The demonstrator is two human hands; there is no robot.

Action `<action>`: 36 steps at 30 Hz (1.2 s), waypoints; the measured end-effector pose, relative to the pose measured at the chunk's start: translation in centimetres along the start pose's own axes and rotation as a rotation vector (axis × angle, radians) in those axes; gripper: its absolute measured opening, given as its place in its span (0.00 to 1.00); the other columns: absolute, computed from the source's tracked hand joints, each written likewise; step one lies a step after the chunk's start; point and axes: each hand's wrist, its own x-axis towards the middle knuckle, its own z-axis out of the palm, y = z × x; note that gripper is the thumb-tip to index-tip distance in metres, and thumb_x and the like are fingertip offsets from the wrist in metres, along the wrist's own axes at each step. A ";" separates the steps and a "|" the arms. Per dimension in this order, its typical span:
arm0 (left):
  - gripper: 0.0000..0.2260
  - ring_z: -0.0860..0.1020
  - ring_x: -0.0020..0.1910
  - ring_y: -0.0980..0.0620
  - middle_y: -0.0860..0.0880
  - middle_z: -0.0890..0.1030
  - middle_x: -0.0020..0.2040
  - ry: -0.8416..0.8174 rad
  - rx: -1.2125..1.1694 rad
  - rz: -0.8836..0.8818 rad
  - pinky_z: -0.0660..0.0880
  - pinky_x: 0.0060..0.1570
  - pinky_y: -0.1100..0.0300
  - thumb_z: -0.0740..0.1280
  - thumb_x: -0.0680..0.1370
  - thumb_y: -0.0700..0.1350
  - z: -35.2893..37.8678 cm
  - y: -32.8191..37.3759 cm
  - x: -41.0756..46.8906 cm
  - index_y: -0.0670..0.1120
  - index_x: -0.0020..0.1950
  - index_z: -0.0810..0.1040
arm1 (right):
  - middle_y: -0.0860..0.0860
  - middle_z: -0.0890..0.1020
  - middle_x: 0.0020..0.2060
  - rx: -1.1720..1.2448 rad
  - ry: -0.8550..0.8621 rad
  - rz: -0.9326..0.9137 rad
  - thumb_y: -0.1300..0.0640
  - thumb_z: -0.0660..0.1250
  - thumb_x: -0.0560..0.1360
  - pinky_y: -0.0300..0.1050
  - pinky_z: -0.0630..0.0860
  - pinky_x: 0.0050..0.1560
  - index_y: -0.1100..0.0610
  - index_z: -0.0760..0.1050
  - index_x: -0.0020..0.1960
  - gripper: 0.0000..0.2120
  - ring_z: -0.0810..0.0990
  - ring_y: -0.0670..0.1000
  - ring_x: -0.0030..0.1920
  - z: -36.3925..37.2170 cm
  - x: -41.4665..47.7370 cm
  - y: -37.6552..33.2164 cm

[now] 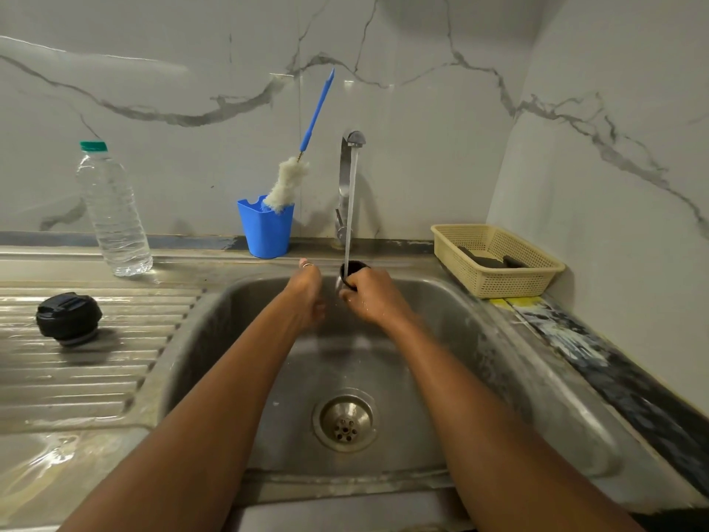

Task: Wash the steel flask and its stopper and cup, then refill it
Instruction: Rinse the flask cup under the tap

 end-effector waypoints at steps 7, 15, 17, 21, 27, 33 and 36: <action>0.30 0.80 0.55 0.42 0.39 0.79 0.53 0.064 0.025 0.016 0.78 0.55 0.49 0.47 0.86 0.61 0.0 0.0 0.6 0.37 0.69 0.70 | 0.56 0.83 0.49 -0.096 -0.131 0.000 0.54 0.72 0.78 0.48 0.78 0.48 0.57 0.84 0.52 0.07 0.81 0.55 0.45 0.8 -0.2 -0.3; 0.26 0.77 0.47 0.46 0.42 0.78 0.49 0.115 0.006 -0.002 0.74 0.54 0.50 0.48 0.86 0.60 0.2 0.3 0.4 0.39 0.48 0.70 | 0.55 0.83 0.50 -0.148 -0.101 0.015 0.53 0.70 0.79 0.47 0.76 0.47 0.56 0.83 0.55 0.09 0.82 0.56 0.50 0.9 -0.5 -0.1; 0.27 0.78 0.59 0.43 0.39 0.79 0.58 0.095 0.025 0.006 0.71 0.67 0.47 0.48 0.86 0.60 0.3 0.3 0.4 0.39 0.65 0.72 | 0.54 0.83 0.50 -0.146 -0.106 0.022 0.53 0.70 0.79 0.47 0.76 0.46 0.56 0.84 0.55 0.09 0.82 0.56 0.50 0.9 -0.5 0.0; 0.30 0.76 0.65 0.41 0.38 0.77 0.65 0.100 0.056 0.020 0.70 0.71 0.45 0.48 0.86 0.60 0.1 0.3 0.1 0.39 0.76 0.66 | 0.57 0.83 0.53 -0.144 -0.093 0.035 0.53 0.69 0.79 0.48 0.76 0.47 0.58 0.83 0.53 0.09 0.81 0.56 0.48 1.5 -0.4 -0.4; 0.24 0.77 0.52 0.45 0.40 0.78 0.53 0.093 0.093 0.043 0.72 0.63 0.49 0.48 0.86 0.60 0.0 0.1 0.6 0.41 0.61 0.71 | 0.58 0.85 0.49 -0.051 -0.083 0.067 0.52 0.68 0.79 0.46 0.76 0.46 0.59 0.84 0.50 0.11 0.83 0.58 0.49 1.2 -0.2 -0.4; 0.26 0.78 0.41 0.48 0.41 0.79 0.43 0.053 0.224 0.098 0.75 0.46 0.54 0.48 0.87 0.59 0.3 0.2 0.3 0.39 0.57 0.75 | 0.58 0.86 0.41 0.815 -0.130 0.495 0.52 0.61 0.84 0.46 0.84 0.36 0.59 0.77 0.52 0.11 0.86 0.54 0.35 -0.6 -0.4 -1.5; 0.24 0.82 0.49 0.44 0.40 0.81 0.48 -0.019 0.302 0.151 0.80 0.56 0.48 0.50 0.86 0.60 0.7 0.0 0.2 0.42 0.54 0.75 | 0.63 0.85 0.45 0.990 -0.148 0.655 0.53 0.57 0.85 0.46 0.84 0.33 0.59 0.75 0.55 0.12 0.85 0.57 0.34 -1.1 -0.4 -1.7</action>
